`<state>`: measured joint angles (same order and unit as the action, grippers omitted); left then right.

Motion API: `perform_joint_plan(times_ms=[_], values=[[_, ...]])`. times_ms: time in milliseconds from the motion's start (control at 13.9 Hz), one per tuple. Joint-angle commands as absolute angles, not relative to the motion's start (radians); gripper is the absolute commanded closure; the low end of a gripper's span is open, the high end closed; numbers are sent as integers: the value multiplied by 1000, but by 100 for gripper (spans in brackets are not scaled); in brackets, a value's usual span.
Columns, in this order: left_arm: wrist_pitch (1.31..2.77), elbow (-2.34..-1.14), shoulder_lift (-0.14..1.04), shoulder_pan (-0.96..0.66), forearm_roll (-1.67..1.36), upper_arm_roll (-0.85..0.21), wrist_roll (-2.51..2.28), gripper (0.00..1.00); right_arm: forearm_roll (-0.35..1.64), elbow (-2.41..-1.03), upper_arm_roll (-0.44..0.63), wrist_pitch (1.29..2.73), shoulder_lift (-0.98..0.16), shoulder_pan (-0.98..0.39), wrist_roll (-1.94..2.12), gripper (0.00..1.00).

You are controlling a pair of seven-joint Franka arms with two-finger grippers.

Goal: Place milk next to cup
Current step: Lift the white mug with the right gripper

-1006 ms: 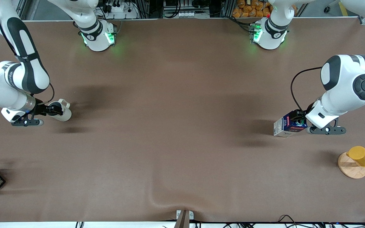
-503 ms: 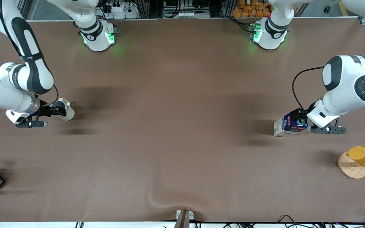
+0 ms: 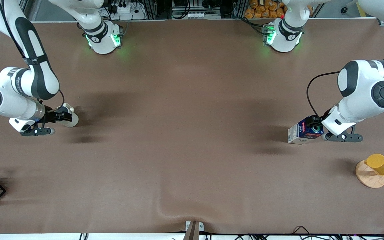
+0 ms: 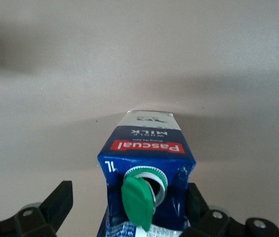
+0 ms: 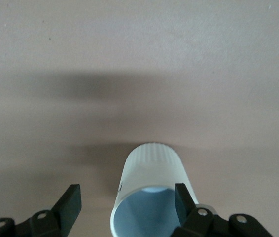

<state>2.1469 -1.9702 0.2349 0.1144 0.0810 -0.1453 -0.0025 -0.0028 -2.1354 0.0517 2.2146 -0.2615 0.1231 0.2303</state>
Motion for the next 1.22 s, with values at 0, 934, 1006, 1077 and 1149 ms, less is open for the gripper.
perform_joint_plan(times_ms=[0,934,1006,1077,1149], values=[[2164,-1970,239,117,78,-150,5,0,-23,-2135,54,2120,-236,117,178,16],[2164,-1960,253,104,55,-152,-8,37,-23,-2184,51,2253,-292,143,164,100],[2164,-1960,253,104,55,-152,-8,39,-23,-2183,49,2244,-276,131,164,100],[2164,-1960,252,103,55,-152,-9,39,-21,-2171,49,2212,-258,105,160,100],[2164,-1956,253,101,55,-152,-9,39,-21,-2145,49,2162,-239,82,156,100]])
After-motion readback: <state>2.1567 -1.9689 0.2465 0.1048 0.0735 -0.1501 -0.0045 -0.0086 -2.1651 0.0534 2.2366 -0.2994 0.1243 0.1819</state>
